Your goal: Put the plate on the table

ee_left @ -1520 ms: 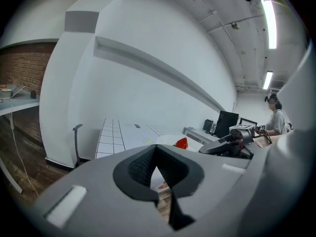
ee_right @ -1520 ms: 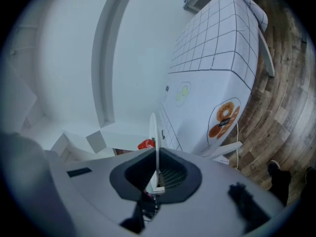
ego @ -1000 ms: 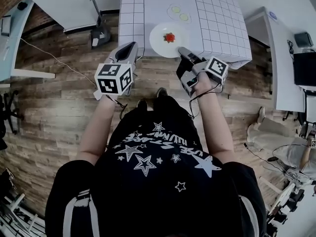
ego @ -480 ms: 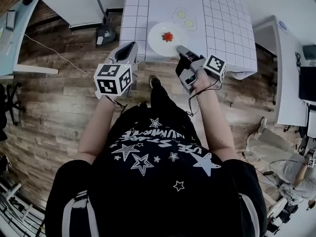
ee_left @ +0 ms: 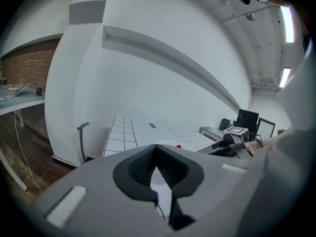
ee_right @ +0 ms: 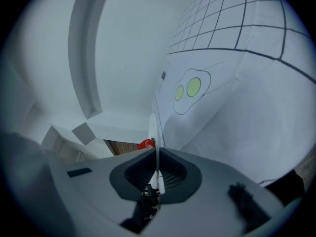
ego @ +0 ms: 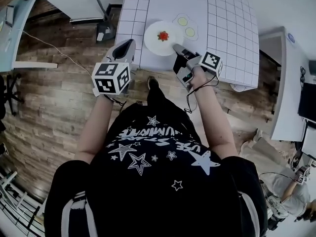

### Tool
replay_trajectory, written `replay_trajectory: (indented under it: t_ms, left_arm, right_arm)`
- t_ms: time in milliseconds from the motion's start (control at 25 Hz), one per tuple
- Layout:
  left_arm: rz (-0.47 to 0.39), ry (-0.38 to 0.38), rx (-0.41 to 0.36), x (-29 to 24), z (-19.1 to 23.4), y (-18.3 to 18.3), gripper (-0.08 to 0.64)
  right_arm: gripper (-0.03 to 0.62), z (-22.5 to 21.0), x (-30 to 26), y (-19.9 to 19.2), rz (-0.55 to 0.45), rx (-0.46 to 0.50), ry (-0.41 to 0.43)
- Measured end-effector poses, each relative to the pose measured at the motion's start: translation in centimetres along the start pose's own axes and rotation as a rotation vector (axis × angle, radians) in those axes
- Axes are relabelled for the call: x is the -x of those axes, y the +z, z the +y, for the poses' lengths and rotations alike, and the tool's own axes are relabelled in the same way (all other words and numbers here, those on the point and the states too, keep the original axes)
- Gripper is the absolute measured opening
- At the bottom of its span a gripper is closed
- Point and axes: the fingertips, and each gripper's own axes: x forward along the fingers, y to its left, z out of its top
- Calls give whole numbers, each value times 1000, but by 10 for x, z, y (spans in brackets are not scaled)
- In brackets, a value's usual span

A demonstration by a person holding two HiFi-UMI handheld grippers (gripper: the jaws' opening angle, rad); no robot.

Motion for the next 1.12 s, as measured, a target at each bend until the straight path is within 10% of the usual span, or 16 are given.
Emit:
replay_trajectory:
  t_ms: [1120]
  left_arm:
    - [70, 39, 19, -43, 14, -7, 9]
  right_arm:
    - [20, -42, -42, 8, 161, 55, -144]
